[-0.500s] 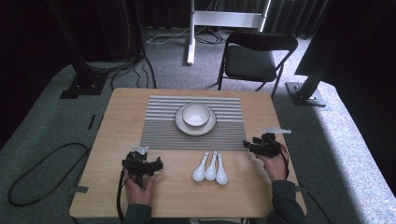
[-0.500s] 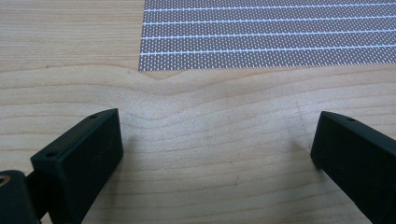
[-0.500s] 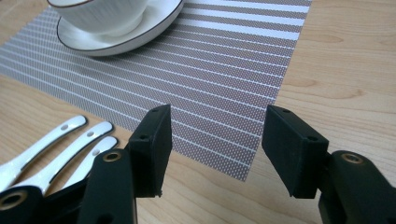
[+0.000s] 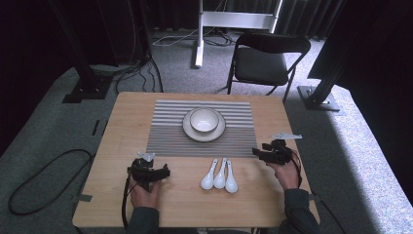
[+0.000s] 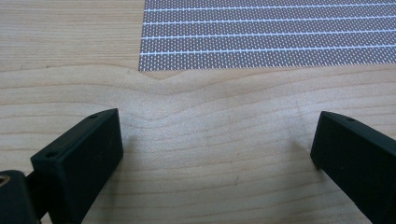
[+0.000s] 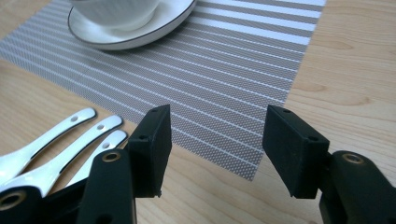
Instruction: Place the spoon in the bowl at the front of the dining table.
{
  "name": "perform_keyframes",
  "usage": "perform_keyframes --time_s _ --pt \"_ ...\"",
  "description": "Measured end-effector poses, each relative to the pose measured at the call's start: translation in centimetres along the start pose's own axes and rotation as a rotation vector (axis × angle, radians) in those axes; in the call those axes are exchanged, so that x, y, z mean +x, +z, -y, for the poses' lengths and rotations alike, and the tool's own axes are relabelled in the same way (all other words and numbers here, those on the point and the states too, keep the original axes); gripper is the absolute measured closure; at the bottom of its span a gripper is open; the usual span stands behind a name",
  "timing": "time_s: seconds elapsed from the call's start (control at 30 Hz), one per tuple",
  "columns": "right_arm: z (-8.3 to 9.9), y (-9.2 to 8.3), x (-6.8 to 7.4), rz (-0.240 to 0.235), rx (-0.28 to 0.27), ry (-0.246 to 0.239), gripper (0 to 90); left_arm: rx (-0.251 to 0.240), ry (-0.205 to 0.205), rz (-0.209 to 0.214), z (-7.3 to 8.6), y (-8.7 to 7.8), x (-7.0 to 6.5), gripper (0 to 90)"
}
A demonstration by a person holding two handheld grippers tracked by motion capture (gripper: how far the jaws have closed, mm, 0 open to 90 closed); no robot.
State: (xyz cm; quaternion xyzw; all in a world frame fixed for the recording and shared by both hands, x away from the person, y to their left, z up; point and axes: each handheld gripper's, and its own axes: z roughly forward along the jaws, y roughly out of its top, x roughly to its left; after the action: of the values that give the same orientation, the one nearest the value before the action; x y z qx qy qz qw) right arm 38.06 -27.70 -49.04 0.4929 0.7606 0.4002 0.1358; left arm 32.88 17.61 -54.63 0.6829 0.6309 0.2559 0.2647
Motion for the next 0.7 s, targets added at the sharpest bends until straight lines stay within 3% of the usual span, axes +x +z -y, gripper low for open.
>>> perform_keyframes --time_s 0.7 --pt "0.0 1.6 2.8 -0.054 0.043 -0.086 40.7 0.000 0.000 0.000 0.0 0.0 0.0 2.6"
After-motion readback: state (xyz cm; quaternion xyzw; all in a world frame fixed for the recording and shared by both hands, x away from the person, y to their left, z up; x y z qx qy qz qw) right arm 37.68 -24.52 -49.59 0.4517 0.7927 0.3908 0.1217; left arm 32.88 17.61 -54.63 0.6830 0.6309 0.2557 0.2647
